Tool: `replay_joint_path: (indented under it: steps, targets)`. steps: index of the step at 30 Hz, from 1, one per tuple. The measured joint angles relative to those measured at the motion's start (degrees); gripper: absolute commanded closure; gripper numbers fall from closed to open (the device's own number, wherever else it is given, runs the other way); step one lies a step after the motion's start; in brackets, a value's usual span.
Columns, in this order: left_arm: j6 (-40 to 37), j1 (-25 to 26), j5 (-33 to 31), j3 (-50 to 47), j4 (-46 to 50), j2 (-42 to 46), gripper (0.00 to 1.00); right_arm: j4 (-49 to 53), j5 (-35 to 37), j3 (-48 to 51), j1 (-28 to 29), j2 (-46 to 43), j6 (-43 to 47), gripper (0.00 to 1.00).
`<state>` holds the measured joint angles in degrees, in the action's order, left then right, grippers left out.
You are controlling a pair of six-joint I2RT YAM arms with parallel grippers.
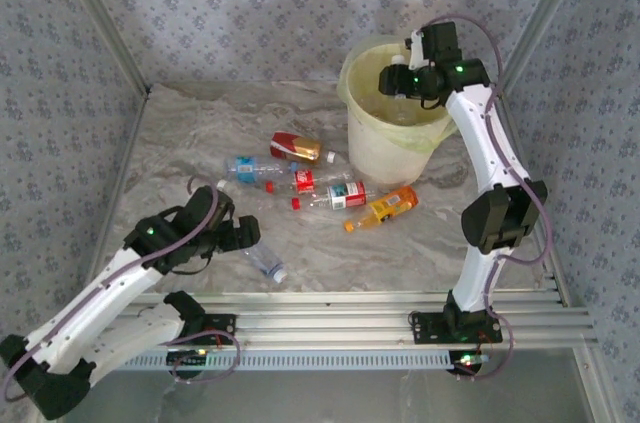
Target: Put the plastic bottles in the bin
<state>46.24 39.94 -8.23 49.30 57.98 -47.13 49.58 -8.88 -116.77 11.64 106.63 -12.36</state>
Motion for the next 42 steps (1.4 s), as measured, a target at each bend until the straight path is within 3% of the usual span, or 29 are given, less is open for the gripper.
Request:
replay_joint_path:
  steps: [11, 22, 27, 34, 42]
  targets:
    - [9.6, -2.1, 1.0, -6.4, -3.3, 0.0, 0.01, -0.1, 0.5, 1.9, 0.0, -1.7, 0.0, 0.17]
    - [16.7, -5.1, 4.5, -11.7, -10.7, 0.0, 0.08, -1.7, 2.0, 10.2, 2.8, -19.3, 2.9, 0.13]
    - [17.0, -8.7, 7.5, -14.3, -15.0, -3.1, 0.09, -2.6, 1.1, 16.4, 7.9, -27.9, 3.7, 0.1]
    - [16.0, -14.7, 12.7, -17.1, -21.5, -6.3, 0.12, -5.3, -2.0, 30.3, 19.3, -37.0, 3.7, 0.06]
    - [12.9, -19.2, 18.2, -17.6, -27.4, -12.9, 0.16, -8.5, -5.5, 47.7, 28.3, -39.5, 0.4, 0.05]
